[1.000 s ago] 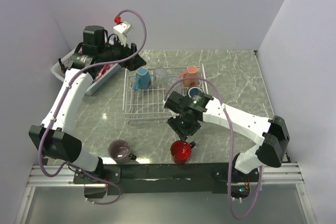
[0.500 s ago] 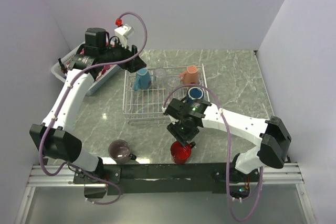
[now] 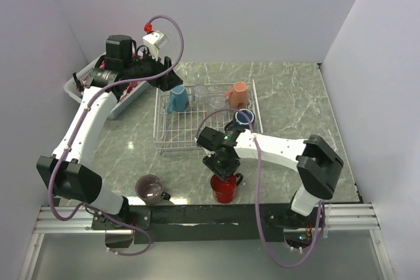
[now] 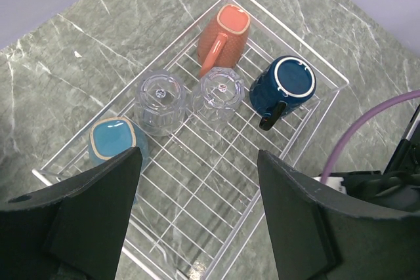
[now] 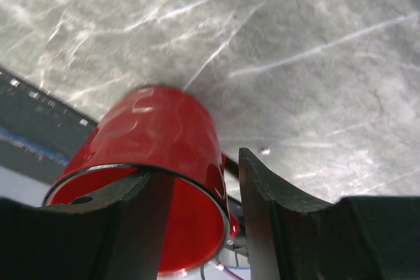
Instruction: Load the cups into the dish rack
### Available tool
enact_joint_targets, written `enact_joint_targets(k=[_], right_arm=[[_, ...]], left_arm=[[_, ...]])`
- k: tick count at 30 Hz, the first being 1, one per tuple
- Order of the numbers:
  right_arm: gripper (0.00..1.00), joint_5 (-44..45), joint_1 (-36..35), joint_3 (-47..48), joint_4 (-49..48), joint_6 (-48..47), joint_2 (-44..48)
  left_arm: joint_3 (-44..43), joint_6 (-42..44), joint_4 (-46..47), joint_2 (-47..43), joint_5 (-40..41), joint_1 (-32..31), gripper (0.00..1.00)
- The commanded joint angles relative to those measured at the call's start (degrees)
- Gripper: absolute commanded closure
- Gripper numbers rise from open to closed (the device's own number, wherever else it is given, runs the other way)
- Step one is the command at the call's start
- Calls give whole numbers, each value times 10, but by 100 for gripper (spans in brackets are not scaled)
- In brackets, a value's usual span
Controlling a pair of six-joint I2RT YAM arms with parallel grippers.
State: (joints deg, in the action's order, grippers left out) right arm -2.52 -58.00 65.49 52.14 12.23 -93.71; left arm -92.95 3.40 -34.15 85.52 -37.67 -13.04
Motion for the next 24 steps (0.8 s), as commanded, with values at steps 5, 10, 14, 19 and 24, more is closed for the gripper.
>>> enact_joint_targets(k=[5,10,14,19,24], right_arm=[[52,24,-4,51,-29,-18,-54],[88,22,-4,68,-18,-12,-41],[100,24,-3,72,4,-3,-5],[100,40,4,101,40,23,40],[100,-3,51,230,86,60,81]], left_arm=[[11,9,2,-39,-2,1,22],[5,10,1,-37,0,1,23],[-5,6,10,-33,-2,0,22],[-24,-11,22,-25,-9,1,21],[-69,-58,50,-28,0,5,4]])
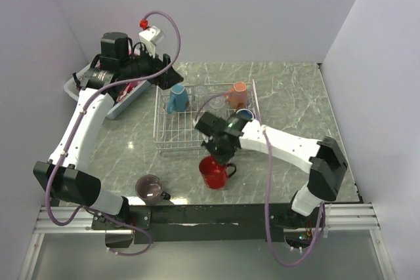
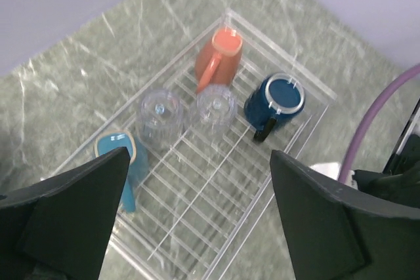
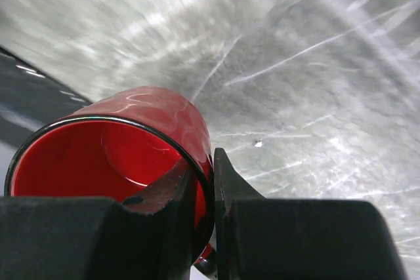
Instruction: Load the cups into the dish rack
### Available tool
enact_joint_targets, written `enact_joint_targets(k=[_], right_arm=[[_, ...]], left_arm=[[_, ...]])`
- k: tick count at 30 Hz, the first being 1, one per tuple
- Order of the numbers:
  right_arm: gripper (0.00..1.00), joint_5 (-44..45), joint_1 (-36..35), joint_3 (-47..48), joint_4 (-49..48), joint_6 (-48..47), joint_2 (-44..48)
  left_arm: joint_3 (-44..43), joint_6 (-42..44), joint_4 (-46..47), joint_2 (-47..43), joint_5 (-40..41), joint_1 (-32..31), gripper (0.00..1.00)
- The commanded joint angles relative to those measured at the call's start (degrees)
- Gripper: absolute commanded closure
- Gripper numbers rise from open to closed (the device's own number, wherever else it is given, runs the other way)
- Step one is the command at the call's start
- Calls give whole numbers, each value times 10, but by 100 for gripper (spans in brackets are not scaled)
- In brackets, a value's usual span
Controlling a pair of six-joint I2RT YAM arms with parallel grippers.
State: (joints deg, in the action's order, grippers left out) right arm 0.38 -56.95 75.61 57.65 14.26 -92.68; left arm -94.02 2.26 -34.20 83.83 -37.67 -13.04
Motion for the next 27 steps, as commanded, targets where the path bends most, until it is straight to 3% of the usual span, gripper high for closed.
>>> enact_joint_targets(k=[1,4,6,7,9,10,11,15,16,17,19,27], right_arm=[[100,-46,69,157,37,44,73],[100,-145,134,268,20,71,75],[100,-221,218,314,-20,120,73],[100,-305,249,318,-86,145,72],[100,-370,312,302,-176,243,73],[100,-402,325,294,-271,280,72],[100,-439,343,285,-315,351,63],[100,-487,362,263,-524,523,36],[100,-491,363,252,-630,564,30],[100,-492,364,238,-677,637,19],[100,-486,363,239,-766,689,1],[100,-450,348,269,-852,782,-76]], left_arm=[[-85,-57,64,-10,3,12,4],[-158,-103,58,7,-14,38,4],[-182,-164,62,24,-62,60,4],[-180,-190,72,26,-122,82,4],[-158,-283,146,20,-177,101,4],[-119,-318,190,15,-233,114,4],[-97,-384,273,8,-252,120,4],[-44,-459,375,-23,-296,123,3],[-34,-465,380,-25,-301,122,3],[-28,-466,380,-26,-309,121,4],[-12,-458,366,-27,-312,115,4],[58,-490,424,-51,-282,43,4]])
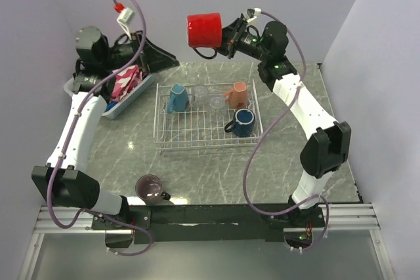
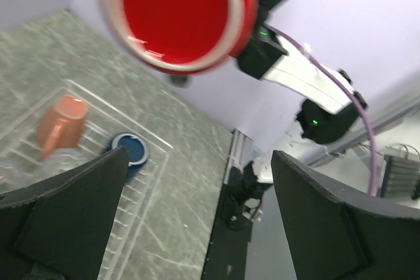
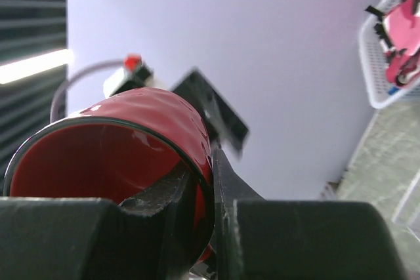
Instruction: Load the cups into the dish rack
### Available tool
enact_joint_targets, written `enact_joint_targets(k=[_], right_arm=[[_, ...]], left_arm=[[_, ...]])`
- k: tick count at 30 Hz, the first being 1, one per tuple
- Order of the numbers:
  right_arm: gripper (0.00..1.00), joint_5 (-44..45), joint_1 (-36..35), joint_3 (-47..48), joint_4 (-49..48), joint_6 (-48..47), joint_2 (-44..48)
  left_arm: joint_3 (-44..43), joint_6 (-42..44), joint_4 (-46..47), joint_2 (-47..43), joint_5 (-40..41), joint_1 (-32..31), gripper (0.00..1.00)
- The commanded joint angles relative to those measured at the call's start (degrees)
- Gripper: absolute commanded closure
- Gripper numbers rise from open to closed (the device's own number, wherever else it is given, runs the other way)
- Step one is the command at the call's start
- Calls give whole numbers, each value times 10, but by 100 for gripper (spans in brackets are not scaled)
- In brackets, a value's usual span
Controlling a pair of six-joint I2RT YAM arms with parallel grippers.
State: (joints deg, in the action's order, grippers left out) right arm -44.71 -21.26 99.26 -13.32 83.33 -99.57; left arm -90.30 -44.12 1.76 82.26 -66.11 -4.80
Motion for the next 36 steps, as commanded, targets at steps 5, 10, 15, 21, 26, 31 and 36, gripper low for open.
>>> enact_joint_targets(k=[5,10,15,21,26,31,36], right_arm=[[100,20,-22,46,-188,129,-39],[100,22,-35,41,-215,151,-51],[100,20,-38,13,-234,161,-41],[100,16,-41,2,-228,156,-36],[100,13,-45,-2,-225,155,-42],[100,16,-53,-6,-235,162,-52],[100,15,-57,3,-233,164,-62]], left_arm=[[50,-10,85,-40,57,-99,4],[36,33,59,-13,108,-117,4],[27,62,34,1,121,-117,4],[45,56,50,-1,128,-117,4],[28,13,91,14,141,-117,4],[30,-53,163,28,151,-118,1],[29,-95,199,37,154,-126,9]])
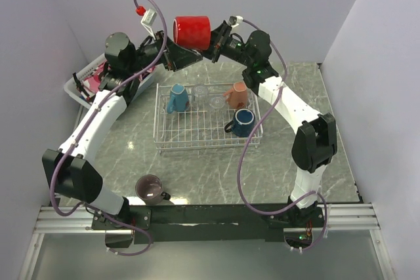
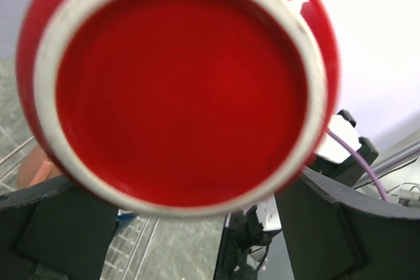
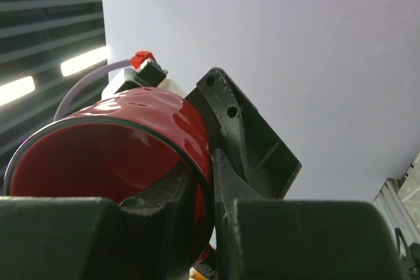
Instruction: Load the cups into the dish rack
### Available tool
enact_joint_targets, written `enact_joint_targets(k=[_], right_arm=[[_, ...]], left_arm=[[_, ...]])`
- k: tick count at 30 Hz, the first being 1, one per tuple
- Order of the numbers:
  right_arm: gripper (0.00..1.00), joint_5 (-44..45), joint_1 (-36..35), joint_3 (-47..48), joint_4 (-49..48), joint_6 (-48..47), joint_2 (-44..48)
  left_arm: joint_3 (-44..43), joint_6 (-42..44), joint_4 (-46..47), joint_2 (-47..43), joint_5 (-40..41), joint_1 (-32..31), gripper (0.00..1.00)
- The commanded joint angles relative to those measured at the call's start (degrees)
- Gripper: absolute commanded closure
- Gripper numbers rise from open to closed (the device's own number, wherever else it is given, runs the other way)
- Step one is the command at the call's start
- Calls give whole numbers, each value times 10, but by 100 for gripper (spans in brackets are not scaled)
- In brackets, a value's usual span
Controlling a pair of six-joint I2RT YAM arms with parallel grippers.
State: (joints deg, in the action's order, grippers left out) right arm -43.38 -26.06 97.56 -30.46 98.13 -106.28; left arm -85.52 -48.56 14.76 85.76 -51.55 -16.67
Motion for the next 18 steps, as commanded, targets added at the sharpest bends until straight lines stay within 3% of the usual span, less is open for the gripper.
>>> enact_joint_targets(k=[1,9,18], right_arm=[[100,0,-11,20,-61,17,3],[100,-4,-14,25,-61,18,-3],[100,-7,-22,29,-74,26,-15]], left_arm=[[-21,-51,70,6,9,-9,10],[-15,-70,86,12,7,-17,23],[-17,-54,73,13,0,-21,58]])
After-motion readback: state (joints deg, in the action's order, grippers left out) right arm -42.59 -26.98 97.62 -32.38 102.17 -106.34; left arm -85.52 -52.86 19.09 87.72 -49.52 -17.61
